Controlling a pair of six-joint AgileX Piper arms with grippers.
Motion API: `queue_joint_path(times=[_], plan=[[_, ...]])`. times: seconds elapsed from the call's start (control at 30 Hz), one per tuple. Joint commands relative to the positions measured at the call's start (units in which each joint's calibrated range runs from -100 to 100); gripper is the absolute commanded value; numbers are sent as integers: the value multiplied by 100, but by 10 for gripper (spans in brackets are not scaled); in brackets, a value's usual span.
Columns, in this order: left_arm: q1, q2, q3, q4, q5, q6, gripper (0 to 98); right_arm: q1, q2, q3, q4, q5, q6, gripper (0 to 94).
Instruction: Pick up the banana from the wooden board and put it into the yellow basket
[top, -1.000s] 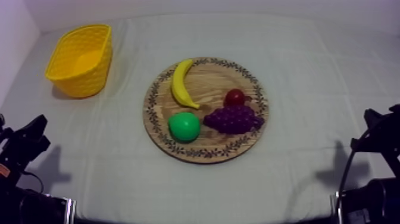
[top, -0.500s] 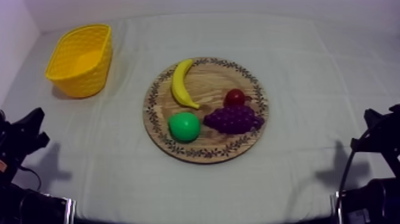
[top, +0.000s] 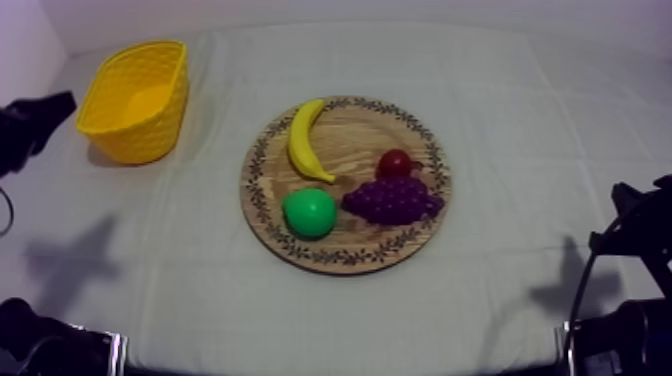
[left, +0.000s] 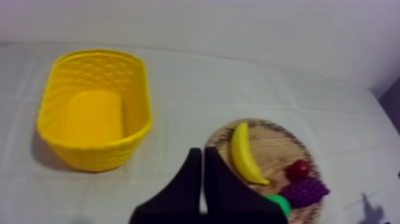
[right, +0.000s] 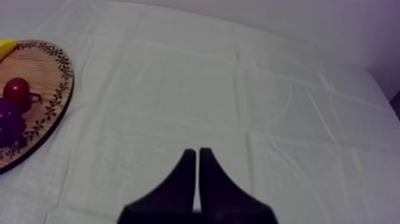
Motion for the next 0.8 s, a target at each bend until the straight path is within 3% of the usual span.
queue_joint_path(times=[0.0, 0.4, 0.53, 0.77], plan=[[456, 906, -1219, -111, 300, 402, 1, 1, -2, -3, 1, -2, 2, 3], [1310, 3296, -3388, -207, 1231, 1266, 1, 1, -2, -3, 1, -2, 2, 3], [1469, 3956, -3982, -241, 1467, 1354, 1, 1, -2, -3, 1, -2, 1, 3], [1547, 4794, -4514, -76, 1491, 1259, 4, 1, -2, -3, 1, -2, 2, 3]])
